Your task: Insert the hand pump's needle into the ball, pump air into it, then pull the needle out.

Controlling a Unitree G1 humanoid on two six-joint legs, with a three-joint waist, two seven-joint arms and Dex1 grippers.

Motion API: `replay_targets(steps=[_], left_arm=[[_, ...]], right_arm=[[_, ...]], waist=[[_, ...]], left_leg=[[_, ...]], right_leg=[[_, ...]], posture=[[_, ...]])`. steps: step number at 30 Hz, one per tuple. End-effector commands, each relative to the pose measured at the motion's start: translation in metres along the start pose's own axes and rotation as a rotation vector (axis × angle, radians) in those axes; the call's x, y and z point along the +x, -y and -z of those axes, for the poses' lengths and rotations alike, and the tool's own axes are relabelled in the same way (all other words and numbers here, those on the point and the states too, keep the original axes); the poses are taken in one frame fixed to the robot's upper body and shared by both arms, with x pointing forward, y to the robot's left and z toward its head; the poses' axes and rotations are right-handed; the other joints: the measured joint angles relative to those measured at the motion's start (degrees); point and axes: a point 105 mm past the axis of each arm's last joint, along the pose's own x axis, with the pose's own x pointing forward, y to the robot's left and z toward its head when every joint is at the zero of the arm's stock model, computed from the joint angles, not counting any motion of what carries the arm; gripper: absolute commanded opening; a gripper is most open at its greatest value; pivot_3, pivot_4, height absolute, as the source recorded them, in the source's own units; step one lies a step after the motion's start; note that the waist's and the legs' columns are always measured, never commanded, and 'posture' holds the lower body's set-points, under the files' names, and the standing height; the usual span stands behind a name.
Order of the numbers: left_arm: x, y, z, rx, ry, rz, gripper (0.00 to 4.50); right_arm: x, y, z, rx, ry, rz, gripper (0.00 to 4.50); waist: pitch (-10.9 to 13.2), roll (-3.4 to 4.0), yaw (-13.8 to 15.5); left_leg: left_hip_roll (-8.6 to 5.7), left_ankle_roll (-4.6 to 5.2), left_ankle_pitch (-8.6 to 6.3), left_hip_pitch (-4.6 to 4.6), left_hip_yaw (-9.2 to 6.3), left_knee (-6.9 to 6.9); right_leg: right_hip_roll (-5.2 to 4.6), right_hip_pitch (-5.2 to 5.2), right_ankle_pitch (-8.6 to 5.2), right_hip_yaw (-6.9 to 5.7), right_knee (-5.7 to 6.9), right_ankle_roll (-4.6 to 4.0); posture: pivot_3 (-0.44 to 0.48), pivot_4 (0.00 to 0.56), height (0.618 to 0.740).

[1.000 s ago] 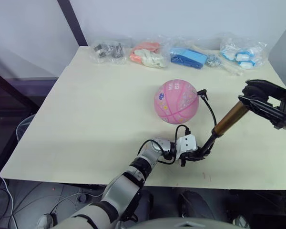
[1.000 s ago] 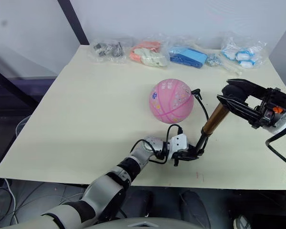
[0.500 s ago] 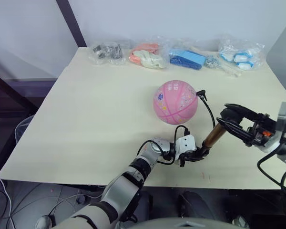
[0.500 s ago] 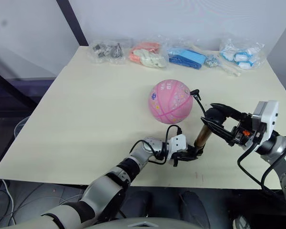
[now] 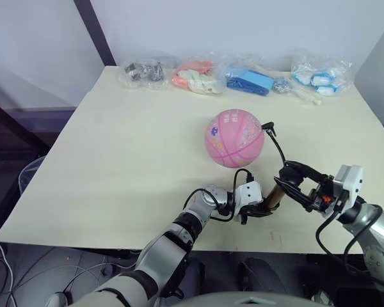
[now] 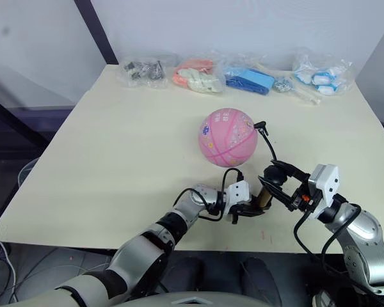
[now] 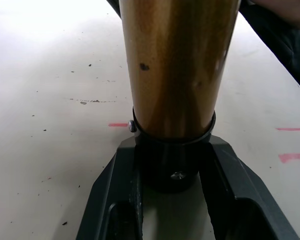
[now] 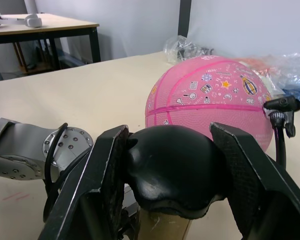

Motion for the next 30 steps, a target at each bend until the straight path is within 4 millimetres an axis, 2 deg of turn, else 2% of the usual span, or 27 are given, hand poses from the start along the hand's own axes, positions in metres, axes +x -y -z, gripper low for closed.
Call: replay_targets(steps=[1,4,8,15,18,20,24,30], left_arm=[[-0.006,0.013,0.036,-0.085,-0.129,0.027,1.08],[-0.006,0.014,0.036,-0.085,-0.129,0.029,1.08],[-0.006,0.015,0.036,-0.085,-0.128,0.034,1.08],[-0.005,0.016,0.035,-0.082,-0.127,0.039,1.08],[-0.005,0.015,0.035,-0.082,-0.127,0.037,1.08],[-0.006,0.015,0.036,-0.081,-0.129,0.038,1.08],[-0.006,0.015,0.036,-0.079,-0.131,0.04,1.08],[-0.005,0.015,0.035,-0.078,-0.131,0.042,1.08]], right_arm=[[-0.004,-0.006,0.017,0.081,-0.07,-0.009,2.12],[-0.005,-0.001,-0.007,0.045,-0.036,-0.028,2.12],[-0.006,0.008,-0.049,-0.002,0.015,-0.055,2.12],[-0.009,0.021,-0.098,-0.063,0.065,-0.053,2.12],[-0.009,0.024,-0.113,-0.082,0.08,-0.052,2.12],[-0.011,0.028,-0.131,-0.114,0.101,-0.049,2.12],[-0.014,0.032,-0.148,-0.15,0.093,-0.045,2.12],[-0.015,0.033,-0.16,-0.172,0.097,-0.045,2.12]], waist=[[0.0,-0.01,-0.1],[0.0,0.02,-0.1],[0.1,0.12,0.0],[0.3,0.28,0.1],[0.3,0.29,0.2],[0.3,0.33,0.2],[0.4,0.32,0.3],[0.4,0.3,0.3]], left_leg=[[0.0,0.0,0.0,0.14,0.01,-0.06],[0.01,0.0,0.0,0.25,0.05,-0.17],[0.02,0.0,0.0,0.2,0.06,-0.18],[0.03,0.0,0.0,0.13,0.07,-0.19],[0.03,0.01,0.0,0.12,0.07,-0.19],[0.03,0.01,0.0,0.12,0.08,-0.19],[0.02,0.01,0.0,0.08,0.09,-0.19],[0.03,0.01,0.0,0.07,0.11,-0.19]], right_leg=[[0.0,0.1,-0.01,0.02,-0.03,0.0],[0.0,0.11,-0.01,0.07,-0.05,0.0],[-0.02,0.1,-0.01,0.1,-0.05,-0.01],[-0.05,0.08,-0.01,0.1,-0.06,0.0],[-0.06,0.08,-0.01,0.1,-0.05,0.0],[-0.06,0.07,-0.01,0.1,-0.06,0.0],[-0.09,0.05,0.0,0.09,-0.05,0.0],[-0.11,0.05,0.0,0.1,-0.05,0.0]], posture=[[0.0,0.15,0.74],[0.0,0.15,0.74],[0.0,0.15,0.74],[0.0,0.15,0.74],[0.0,0.15,0.74],[0.0,0.15,0.74],[0.0,0.15,0.74],[0.0,0.15,0.74]])
